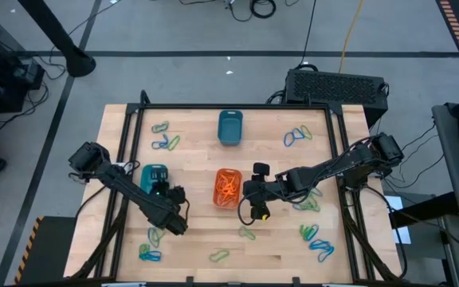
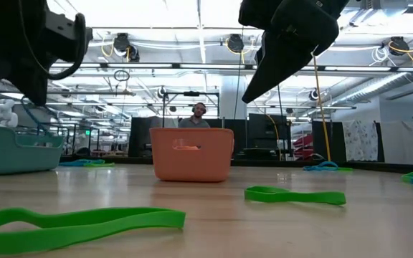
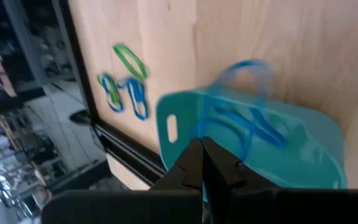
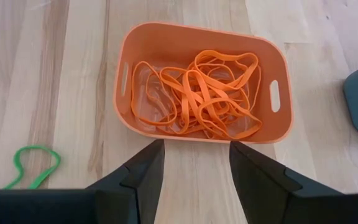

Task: Sort rubber bands into baskets
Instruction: Put the blue rubber band into the green bin

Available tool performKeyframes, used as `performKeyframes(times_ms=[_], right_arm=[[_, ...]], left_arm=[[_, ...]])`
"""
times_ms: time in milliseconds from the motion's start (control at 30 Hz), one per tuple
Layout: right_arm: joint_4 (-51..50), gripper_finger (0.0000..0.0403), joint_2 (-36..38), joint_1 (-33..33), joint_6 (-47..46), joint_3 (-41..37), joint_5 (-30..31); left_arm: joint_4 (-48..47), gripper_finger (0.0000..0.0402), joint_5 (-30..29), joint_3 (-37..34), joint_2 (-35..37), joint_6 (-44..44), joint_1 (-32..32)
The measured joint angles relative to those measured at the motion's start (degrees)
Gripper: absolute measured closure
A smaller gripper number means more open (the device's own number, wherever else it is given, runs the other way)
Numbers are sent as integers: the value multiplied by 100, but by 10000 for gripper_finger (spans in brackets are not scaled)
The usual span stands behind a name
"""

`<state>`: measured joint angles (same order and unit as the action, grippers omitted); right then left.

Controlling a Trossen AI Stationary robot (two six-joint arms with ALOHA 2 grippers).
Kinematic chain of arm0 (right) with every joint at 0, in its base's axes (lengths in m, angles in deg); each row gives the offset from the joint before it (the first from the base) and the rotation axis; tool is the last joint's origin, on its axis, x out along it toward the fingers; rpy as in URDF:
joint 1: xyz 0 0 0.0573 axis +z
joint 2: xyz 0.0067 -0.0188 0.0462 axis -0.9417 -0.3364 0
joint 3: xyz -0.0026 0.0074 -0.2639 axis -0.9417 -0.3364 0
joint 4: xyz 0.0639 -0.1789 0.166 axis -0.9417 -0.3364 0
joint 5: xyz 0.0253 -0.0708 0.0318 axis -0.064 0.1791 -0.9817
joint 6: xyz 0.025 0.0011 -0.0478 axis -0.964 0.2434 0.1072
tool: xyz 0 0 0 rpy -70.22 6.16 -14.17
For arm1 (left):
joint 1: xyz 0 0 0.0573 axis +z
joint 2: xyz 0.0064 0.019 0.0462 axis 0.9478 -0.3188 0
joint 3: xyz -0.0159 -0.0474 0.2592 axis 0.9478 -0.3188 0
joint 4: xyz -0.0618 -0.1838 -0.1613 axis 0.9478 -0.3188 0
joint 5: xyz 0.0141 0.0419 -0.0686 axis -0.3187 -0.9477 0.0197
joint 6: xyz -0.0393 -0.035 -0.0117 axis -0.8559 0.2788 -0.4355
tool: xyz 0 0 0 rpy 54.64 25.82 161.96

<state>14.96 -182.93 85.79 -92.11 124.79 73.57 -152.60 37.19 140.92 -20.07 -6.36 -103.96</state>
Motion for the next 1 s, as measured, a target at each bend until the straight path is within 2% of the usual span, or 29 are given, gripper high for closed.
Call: performKeyframes(times_ms=[267,367,500,667,800,1000], right_arm=[[0,230,0,0,0,0,0],[-2,230,0,0,0,-2,0],[-4,230,0,2,0,-2,0],[-8,230,0,0,0,-2,0],[-51,230,0,0,0,-2,-1],[-86,230,0,0,0,-2,0]], left_arm=[[-26,400,726,0,66,39,394],[-28,400,990,0,63,297,516],[-29,400,956,0,83,867,651],[-29,400,787,-2,430,1205,930],[-33,400,626,-2,1061,1152,1115],[-17,400,596,-59,1842,589,1240]])
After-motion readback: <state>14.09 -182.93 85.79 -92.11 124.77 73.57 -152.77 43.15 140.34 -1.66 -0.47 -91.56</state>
